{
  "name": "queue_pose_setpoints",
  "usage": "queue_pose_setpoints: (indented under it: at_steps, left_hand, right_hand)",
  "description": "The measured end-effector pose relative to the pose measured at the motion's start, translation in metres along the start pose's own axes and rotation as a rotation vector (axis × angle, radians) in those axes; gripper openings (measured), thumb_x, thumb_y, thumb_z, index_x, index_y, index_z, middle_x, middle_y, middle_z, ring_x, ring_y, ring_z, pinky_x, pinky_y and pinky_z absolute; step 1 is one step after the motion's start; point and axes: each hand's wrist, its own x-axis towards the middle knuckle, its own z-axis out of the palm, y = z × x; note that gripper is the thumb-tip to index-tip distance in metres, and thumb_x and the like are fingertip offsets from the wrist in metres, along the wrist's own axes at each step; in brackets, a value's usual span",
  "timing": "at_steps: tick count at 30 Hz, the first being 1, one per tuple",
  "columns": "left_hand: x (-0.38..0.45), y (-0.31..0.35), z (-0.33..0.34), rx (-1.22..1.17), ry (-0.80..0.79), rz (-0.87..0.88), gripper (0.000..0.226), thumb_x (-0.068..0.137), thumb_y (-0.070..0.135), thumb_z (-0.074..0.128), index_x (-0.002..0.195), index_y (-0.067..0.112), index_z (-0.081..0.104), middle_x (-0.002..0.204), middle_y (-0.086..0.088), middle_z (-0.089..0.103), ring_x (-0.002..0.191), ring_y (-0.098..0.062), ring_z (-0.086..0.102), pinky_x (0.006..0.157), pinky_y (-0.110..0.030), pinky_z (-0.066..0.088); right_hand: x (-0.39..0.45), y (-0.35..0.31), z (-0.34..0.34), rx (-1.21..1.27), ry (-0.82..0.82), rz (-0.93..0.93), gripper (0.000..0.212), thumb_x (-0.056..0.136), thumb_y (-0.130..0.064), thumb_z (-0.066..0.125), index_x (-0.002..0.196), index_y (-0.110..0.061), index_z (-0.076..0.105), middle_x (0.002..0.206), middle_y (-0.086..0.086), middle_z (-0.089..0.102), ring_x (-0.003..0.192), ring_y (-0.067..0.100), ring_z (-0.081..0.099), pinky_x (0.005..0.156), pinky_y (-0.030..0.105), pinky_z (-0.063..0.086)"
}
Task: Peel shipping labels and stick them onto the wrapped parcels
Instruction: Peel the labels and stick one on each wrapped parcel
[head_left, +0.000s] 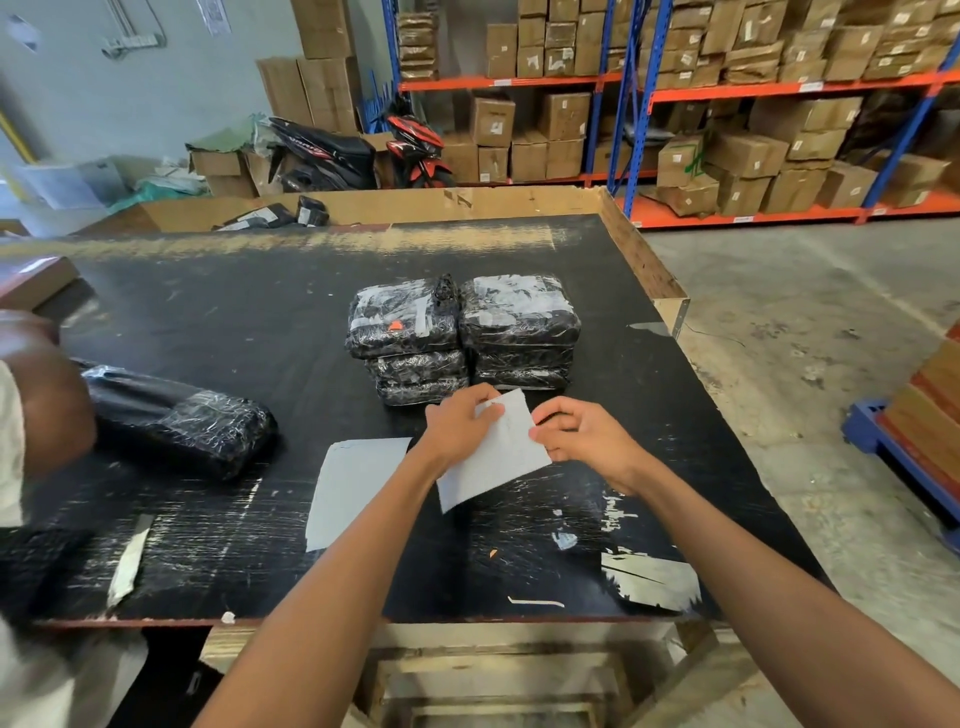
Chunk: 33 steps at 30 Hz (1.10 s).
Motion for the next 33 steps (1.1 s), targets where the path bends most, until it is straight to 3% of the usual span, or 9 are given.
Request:
queue_pose_setpoints:
  at_steps: [3, 7, 16, 25, 33]
  left_hand:
    - [-0.002, 0.007, -0.002, -0.034, -0.086, 0.036, 0.016, 0.100, 0.032, 0.049, 0.088, 0.025, 0.057, 0.090, 0.002, 0.062, 0.089, -0.020, 0.060, 0.086, -0.045, 0.047]
    - [-0.002, 0.008, -0.002, 0.002, -0.105, 0.020, 0.018, 0.088, 0.045, 0.048, 0.087, 0.032, 0.060, 0.091, 0.008, 0.066, 0.098, -0.020, 0.061, 0.103, -0.058, 0.040]
    - [-0.004, 0.018, -0.004, 0.025, -0.123, -0.013, 0.016, 0.083, 0.043, 0.048, 0.074, 0.044, 0.062, 0.084, 0.011, 0.067, 0.094, -0.018, 0.063, 0.106, -0.062, 0.037]
    - [-0.005, 0.021, -0.004, 0.054, -0.139, 0.012, 0.018, 0.092, 0.029, 0.051, 0.077, 0.029, 0.061, 0.082, 0.012, 0.063, 0.085, -0.013, 0.060, 0.104, -0.058, 0.040]
    - [-0.005, 0.022, -0.002, 0.045, -0.132, 0.010, 0.020, 0.095, 0.031, 0.053, 0.088, 0.018, 0.066, 0.081, 0.010, 0.064, 0.081, -0.010, 0.060, 0.101, -0.053, 0.042]
  right_hand:
    - [0.003, 0.001, 0.001, 0.022, 0.040, 0.009, 0.018, 0.101, -0.019, 0.059, 0.110, -0.007, 0.070, 0.100, 0.015, 0.075, 0.077, 0.023, 0.070, 0.073, 0.032, 0.060]
    - [0.006, -0.001, 0.003, 0.030, 0.098, 0.012, 0.017, 0.102, -0.014, 0.056, 0.108, -0.006, 0.069, 0.096, 0.014, 0.076, 0.064, 0.018, 0.068, 0.063, 0.028, 0.057]
    - [0.004, -0.001, 0.001, -0.138, 0.147, -0.107, 0.011, 0.097, -0.015, 0.062, 0.097, -0.010, 0.073, 0.087, 0.006, 0.077, 0.063, 0.020, 0.069, 0.057, 0.026, 0.050]
    - [0.000, -0.002, -0.001, -0.198, 0.156, -0.119, 0.010, 0.096, -0.015, 0.063, 0.093, -0.015, 0.073, 0.083, 0.001, 0.077, 0.062, 0.017, 0.067, 0.056, 0.024, 0.047]
    - [-0.001, -0.003, -0.001, -0.211, 0.148, -0.120, 0.011, 0.096, -0.016, 0.063, 0.094, -0.017, 0.074, 0.085, 0.000, 0.078, 0.062, 0.015, 0.067, 0.056, 0.022, 0.045]
